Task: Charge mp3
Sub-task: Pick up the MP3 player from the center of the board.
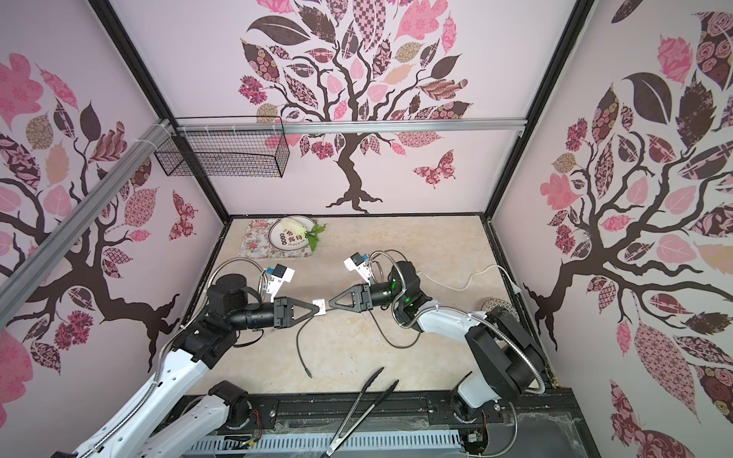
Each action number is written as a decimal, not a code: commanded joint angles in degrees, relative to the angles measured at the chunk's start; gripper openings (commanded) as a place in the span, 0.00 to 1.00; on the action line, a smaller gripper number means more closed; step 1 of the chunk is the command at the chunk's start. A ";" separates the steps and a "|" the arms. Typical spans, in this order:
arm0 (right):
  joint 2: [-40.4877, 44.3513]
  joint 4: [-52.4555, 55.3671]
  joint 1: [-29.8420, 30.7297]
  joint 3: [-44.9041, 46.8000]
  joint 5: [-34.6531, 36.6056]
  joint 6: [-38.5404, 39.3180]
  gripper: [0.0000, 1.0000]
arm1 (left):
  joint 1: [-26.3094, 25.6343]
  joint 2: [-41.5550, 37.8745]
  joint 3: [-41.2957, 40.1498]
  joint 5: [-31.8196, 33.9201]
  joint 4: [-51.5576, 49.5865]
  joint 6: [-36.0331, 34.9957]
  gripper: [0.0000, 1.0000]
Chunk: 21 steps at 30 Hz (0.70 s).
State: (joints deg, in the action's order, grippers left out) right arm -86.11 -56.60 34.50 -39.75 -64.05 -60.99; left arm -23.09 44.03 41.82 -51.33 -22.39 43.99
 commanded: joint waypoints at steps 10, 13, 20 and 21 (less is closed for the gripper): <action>-8.18 47.20 13.06 -3.85 25.76 30.34 0.42 | 0.89 -9.94 7.34 11.25 -28.60 -6.03 0.07; -10.54 53.35 18.16 -8.40 33.07 31.81 0.42 | 0.97 -13.27 7.30 12.30 -29.80 -4.50 0.07; -14.62 63.96 26.85 -15.31 46.47 33.74 0.43 | 1.01 -19.69 8.04 15.09 -32.83 -1.95 0.07; -15.91 65.66 28.31 -17.22 47.96 34.21 0.43 | 0.96 -20.81 8.27 15.41 -32.47 -1.40 0.07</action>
State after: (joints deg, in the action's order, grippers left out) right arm -98.98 1.54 59.51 -52.99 -24.47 -29.61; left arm -22.37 25.43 47.18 -37.91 -53.93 41.23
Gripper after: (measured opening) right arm 0.430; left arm 0.120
